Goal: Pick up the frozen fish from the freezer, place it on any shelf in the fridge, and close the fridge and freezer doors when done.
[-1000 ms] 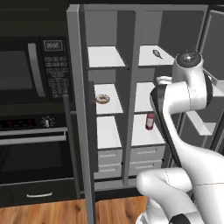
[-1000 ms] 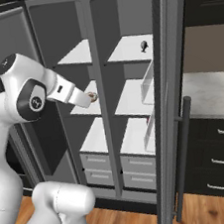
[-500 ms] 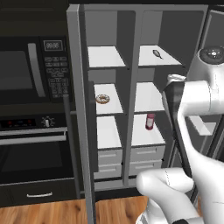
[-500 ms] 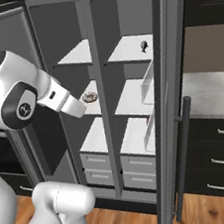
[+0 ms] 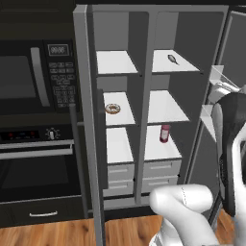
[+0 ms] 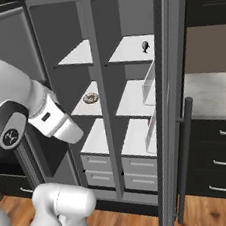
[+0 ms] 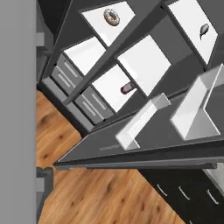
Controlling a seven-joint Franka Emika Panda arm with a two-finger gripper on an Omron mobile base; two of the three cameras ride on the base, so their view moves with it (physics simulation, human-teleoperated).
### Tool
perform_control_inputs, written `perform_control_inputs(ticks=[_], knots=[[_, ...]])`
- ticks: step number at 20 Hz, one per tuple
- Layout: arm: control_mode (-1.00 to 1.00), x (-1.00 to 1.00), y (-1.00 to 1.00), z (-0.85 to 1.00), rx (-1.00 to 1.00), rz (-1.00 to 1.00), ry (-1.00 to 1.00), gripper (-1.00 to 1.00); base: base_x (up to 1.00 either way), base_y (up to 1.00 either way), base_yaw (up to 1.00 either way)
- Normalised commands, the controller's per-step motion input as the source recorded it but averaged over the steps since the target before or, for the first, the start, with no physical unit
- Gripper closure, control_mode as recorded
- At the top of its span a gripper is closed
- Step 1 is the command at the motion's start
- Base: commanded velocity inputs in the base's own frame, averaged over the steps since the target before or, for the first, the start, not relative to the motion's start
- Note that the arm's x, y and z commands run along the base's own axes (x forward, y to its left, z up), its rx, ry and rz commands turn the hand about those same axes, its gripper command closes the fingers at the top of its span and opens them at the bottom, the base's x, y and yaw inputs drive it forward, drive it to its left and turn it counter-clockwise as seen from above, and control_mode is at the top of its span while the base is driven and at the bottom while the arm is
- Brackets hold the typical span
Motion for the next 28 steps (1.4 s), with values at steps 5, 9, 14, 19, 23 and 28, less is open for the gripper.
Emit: perform_control_inputs(ticks=[5, 9, 14, 19, 23, 28], knots=[[-1.00, -0.49, -0.95, 0.03, 0.26, -0.02, -0.20, -1.00, 0.00, 0.00, 0.00], [-1.00, -0.02, -1.00, 0.02, 0.25, 0.00, -0.17, -1.00, 0.00, 0.00, 0.00], [-1.00, 0.44, -1.00, 0.00, 0.18, 0.00, -0.12, -1.00, 0.00, 0.00, 0.00], [-1.00, 0.85, -1.00, 0.00, 0.14, 0.00, -0.07, -1.00, 0.00, 0.00, 0.00], [-1.00, 0.20, -0.91, -0.10, 0.06, 0.10, -0.25, -1.00, 0.00, 0.00, 0.00], [-1.00, 0.35, -0.62, -0.30, 0.00, 0.20, -0.28, -1.00, 0.00, 0.00, 0.00]])
